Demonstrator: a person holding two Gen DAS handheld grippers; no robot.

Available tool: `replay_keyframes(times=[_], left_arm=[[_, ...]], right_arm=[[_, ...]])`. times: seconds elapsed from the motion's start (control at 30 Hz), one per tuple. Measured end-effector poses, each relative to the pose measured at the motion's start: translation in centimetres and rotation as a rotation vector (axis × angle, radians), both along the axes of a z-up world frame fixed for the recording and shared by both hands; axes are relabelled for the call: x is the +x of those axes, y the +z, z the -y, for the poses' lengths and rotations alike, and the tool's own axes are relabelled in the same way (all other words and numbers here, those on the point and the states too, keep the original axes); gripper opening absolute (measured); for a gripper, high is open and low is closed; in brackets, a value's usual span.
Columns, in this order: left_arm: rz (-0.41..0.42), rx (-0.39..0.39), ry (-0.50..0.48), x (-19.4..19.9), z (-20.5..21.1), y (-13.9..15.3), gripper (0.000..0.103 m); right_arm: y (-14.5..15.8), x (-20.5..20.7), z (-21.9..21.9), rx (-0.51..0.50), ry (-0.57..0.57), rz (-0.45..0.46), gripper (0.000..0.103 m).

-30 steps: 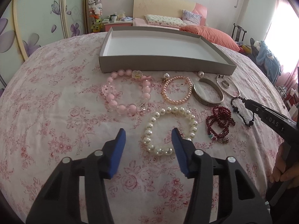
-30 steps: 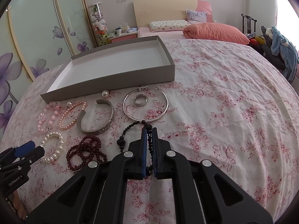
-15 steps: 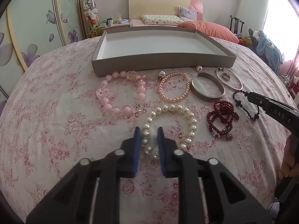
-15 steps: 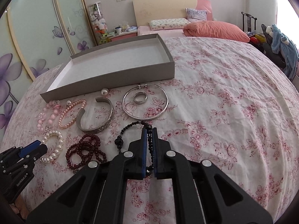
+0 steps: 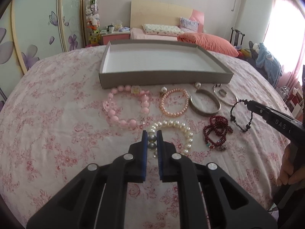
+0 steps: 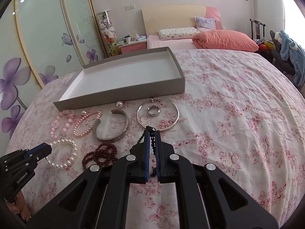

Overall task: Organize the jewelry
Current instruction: 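Grasp the white pearl bracelet with the left tool while the right holds the black bracelet, then carry both bracelets into the gray tray and open both tools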

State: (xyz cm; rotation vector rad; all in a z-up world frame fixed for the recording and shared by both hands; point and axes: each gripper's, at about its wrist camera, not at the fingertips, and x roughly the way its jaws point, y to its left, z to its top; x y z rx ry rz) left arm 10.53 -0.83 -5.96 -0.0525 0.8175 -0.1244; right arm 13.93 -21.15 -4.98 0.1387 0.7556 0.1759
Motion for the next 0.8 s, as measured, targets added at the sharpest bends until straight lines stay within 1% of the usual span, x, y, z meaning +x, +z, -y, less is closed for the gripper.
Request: replay_keyframes(times=[0.3, 0.5, 0.7, 0.8], left_arm=[[0.123, -0.042, -0.006, -1.3, -0.7, 3.5, 0.010], [0.169, -0.060, -0.016, -1.6, -0.6, 5.0, 0.010], [0.198, -0.076, -0.017, -1.2, -0.8, 6.2, 0.010], [0.221, -0.071, -0.023, -0.9, -0.7, 7.0, 0.010]], right_arm=[[2.0, -0.8, -0.9, 0.026, 0.051, 0.069, 0.006], [3.1, -1.1, -1.3, 0.035, 0.072, 0.104, 0.006], [4.2, -1.0, -1.6, 0.038, 0.085, 0.140, 0.006], [4.8, -0.7, -1.8, 0.037, 0.092, 0.158, 0.006]])
